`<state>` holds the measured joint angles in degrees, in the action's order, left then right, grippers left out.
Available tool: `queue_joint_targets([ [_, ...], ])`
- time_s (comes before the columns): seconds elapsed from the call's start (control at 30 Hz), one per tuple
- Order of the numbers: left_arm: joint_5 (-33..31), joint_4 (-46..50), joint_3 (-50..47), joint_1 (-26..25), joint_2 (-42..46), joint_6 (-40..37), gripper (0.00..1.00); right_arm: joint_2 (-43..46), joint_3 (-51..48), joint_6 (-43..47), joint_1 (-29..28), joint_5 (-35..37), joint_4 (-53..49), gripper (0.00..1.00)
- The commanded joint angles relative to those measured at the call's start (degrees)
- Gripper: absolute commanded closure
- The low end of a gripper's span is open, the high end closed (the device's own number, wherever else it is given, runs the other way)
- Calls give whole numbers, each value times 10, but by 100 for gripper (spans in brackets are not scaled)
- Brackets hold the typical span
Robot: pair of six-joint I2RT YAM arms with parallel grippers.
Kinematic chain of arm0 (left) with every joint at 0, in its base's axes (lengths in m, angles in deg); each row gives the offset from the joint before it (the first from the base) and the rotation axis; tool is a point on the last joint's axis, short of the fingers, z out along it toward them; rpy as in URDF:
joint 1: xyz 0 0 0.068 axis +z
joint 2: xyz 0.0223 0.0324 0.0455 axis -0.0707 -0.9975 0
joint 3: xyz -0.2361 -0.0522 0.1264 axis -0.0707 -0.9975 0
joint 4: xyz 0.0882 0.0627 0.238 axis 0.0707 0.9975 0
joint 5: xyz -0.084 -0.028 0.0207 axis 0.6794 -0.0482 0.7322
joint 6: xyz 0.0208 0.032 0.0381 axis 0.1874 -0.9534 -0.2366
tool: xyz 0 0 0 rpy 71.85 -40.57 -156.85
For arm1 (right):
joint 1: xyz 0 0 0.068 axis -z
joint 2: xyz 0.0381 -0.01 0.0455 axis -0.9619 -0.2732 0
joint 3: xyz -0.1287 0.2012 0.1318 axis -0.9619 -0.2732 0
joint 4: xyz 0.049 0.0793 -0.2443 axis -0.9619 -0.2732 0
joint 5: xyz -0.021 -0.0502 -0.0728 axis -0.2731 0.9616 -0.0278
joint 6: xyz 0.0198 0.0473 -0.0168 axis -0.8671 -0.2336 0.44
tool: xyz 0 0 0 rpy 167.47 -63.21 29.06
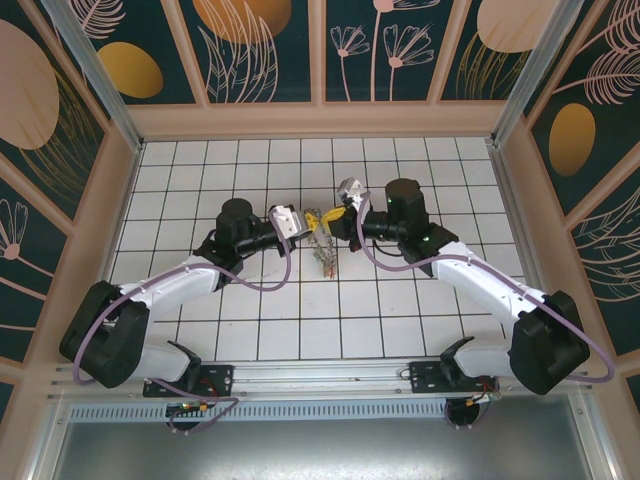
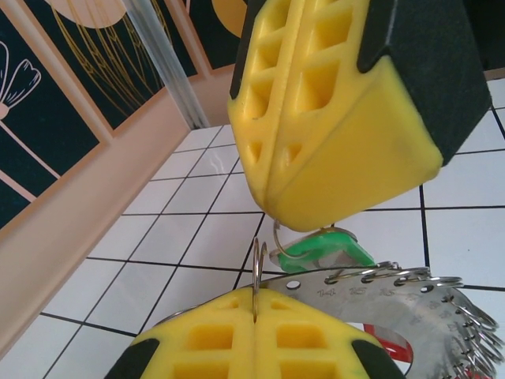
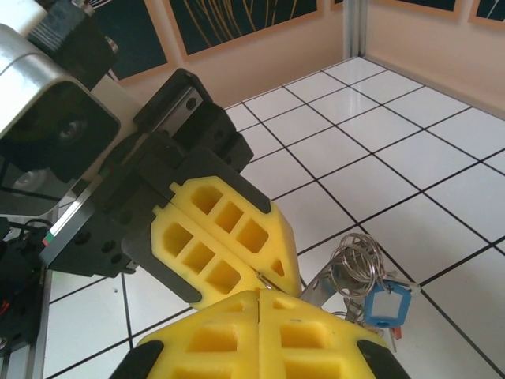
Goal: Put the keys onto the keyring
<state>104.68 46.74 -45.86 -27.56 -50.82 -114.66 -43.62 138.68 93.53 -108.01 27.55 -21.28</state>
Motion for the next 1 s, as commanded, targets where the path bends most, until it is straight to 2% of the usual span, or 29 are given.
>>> queue_joint_targets([
  [0.0,-4,-53,3,-5,1,24,100,-6,17,-26,-4,4,44,100],
  [0.2,-8,-57,6,-6,-7,31,100,-22,15,-48,-7,12,63,100],
  [0.43,-13,-58,4,-9,-4,28,100,-16,9,-60,-9,92,63,100],
  [0.7,-8,-97,-23,-13,10,7,100,-23,-9,-112,-6,132,70,100],
  [0.87,-12,-107,-27,-13,15,-4,100,-29,-4,-126,9,106,53,100],
  [0.97,-25,-83,-11,-14,10,20,100,-19,-7,-102,8,62,58,100],
])
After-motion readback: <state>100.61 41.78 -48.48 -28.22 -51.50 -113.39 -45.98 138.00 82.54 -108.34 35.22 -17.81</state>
